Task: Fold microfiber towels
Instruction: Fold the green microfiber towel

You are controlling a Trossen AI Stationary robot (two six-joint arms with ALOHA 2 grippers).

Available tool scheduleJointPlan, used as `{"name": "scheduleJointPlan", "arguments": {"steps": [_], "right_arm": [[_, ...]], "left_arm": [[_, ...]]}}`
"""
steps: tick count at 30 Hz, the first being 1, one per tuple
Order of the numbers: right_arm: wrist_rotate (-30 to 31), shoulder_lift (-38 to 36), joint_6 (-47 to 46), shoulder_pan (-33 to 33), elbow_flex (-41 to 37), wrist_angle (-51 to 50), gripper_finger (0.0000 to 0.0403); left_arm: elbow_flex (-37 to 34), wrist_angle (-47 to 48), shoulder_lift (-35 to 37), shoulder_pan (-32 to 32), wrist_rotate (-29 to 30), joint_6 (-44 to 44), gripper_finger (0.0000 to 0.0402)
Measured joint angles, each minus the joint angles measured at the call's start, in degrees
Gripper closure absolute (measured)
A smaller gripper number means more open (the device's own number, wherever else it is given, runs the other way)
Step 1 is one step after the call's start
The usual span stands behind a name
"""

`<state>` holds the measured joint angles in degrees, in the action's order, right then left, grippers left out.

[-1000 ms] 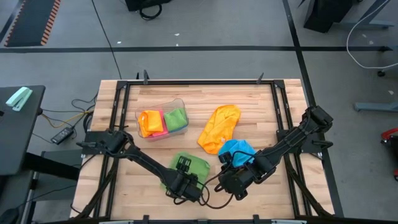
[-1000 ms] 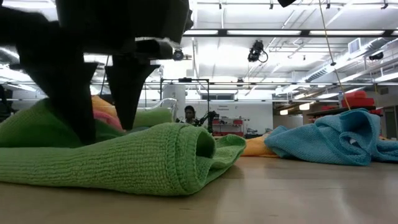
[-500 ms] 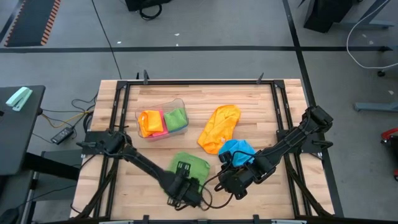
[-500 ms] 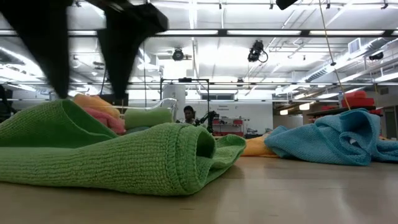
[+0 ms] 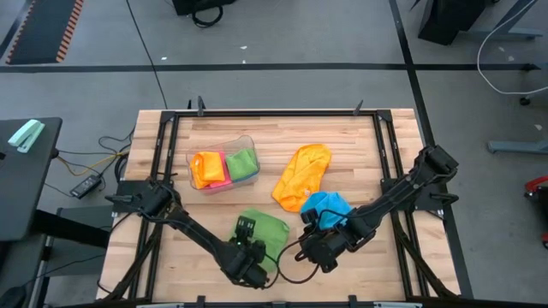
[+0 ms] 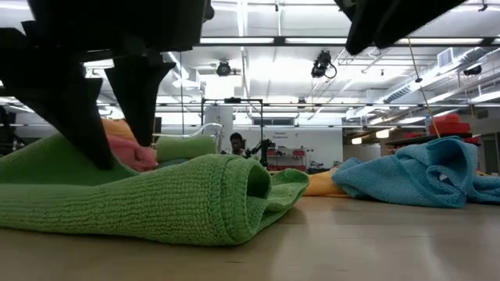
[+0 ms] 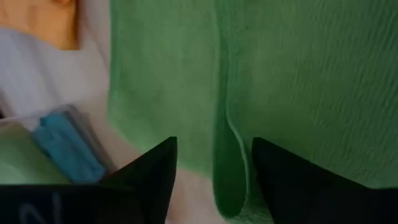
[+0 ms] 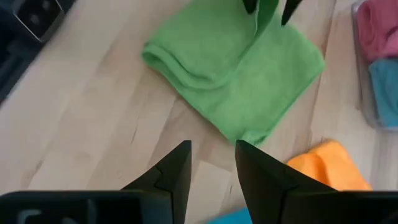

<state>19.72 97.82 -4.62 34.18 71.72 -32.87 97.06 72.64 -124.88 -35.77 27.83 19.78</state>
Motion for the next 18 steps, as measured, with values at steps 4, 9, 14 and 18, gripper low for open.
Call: {"name": "scheduleJointPlan", "arguments": {"steps": [4,9,14,18], "right_arm": [[-0.1,0.0,0.1,0.0,0.0,1.0,0.0270],[-0.2,0.0,0.4,0.1,0.0,1.6,0.0270],[-0.3,0.0,0.2,0.1,0.0,1.8,0.0270],[-0.7,0.0,0.1,0.1,0.0,1.9,0.0270]], "left_arm": [[0.0,2.6,0.0,0.0,0.4,-0.4,0.0204],[0.0,2.3,0.0,0.0,0.9,-0.5,0.0218],[-4.4,-3.9,0.0,0.0,1.9,-2.9,0.0227],[-9.0,-8.9,0.0,-0.5,4.1,-5.3,0.0233]]}}
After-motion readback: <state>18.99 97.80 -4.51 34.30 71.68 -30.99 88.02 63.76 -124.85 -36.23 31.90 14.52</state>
